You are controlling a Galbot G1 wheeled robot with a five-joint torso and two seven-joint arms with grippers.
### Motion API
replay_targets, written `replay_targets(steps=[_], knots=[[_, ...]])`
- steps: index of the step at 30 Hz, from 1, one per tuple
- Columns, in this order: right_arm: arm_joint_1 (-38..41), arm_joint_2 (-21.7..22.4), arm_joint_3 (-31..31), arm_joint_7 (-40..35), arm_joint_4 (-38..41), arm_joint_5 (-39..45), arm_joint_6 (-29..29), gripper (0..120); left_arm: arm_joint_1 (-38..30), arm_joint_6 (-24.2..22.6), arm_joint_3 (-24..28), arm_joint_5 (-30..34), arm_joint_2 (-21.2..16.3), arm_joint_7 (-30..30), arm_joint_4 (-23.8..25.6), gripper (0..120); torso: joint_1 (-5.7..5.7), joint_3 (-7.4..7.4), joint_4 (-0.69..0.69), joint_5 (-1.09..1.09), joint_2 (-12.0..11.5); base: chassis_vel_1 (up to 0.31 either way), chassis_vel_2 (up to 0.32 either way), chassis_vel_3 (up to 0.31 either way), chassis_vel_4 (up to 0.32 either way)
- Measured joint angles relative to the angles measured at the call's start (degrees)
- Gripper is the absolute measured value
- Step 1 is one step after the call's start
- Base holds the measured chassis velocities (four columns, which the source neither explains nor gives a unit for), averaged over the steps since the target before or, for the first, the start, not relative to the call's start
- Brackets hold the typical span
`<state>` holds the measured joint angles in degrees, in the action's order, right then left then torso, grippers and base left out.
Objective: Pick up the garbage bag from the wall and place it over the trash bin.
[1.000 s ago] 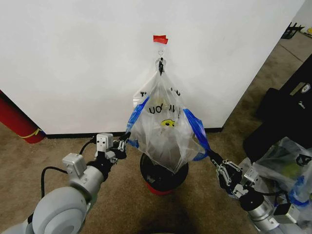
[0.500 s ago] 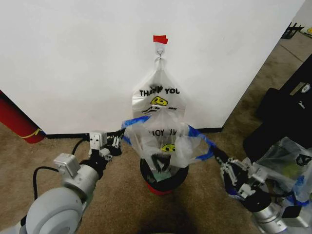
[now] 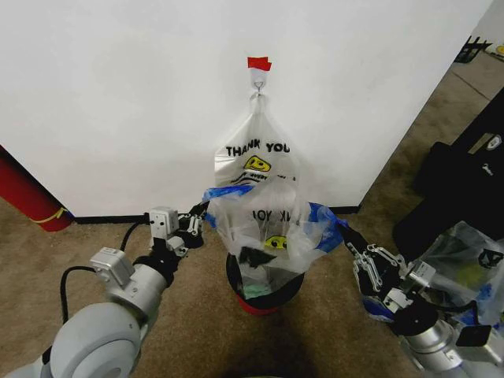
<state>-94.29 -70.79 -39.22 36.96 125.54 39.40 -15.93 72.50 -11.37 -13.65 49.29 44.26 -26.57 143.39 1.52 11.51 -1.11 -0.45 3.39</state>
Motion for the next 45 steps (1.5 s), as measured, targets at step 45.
replay_targets(steps=[45], knots=[[0.5, -8.3, 3.1, -1.3, -21.2, -9.3, -7.6, 0, 7.3, 5.3, 9.5, -6.5, 4.7, -2.4, -15.6, 0, 0.0, -0.01, 0.0, -0.02, 0.0, 0.0, 0.0, 0.0, 0.0]])
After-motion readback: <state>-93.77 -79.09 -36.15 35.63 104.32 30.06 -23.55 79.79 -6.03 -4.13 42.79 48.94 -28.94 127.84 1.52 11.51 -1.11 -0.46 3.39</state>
